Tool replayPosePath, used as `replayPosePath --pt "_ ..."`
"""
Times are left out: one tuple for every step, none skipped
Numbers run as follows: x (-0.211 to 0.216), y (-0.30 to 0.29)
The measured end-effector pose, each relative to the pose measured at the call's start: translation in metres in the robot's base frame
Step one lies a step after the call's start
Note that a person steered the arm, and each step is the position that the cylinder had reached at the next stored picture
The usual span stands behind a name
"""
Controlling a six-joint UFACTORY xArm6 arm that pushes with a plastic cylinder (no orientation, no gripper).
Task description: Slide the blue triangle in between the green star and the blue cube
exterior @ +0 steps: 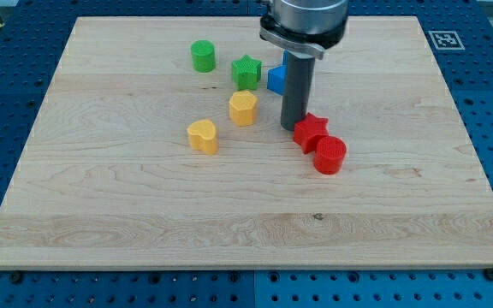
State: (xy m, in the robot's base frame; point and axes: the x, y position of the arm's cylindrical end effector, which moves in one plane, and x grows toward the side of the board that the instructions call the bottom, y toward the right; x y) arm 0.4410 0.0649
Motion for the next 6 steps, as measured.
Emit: replayPosePath --pt "0.015 0.015" --pt "-0.029 0.012" --pt "-0.080 -0.011" --pt "-0.087 -0.016" --pt "-0.089 -0.016" --pt "-0.089 -0.019"
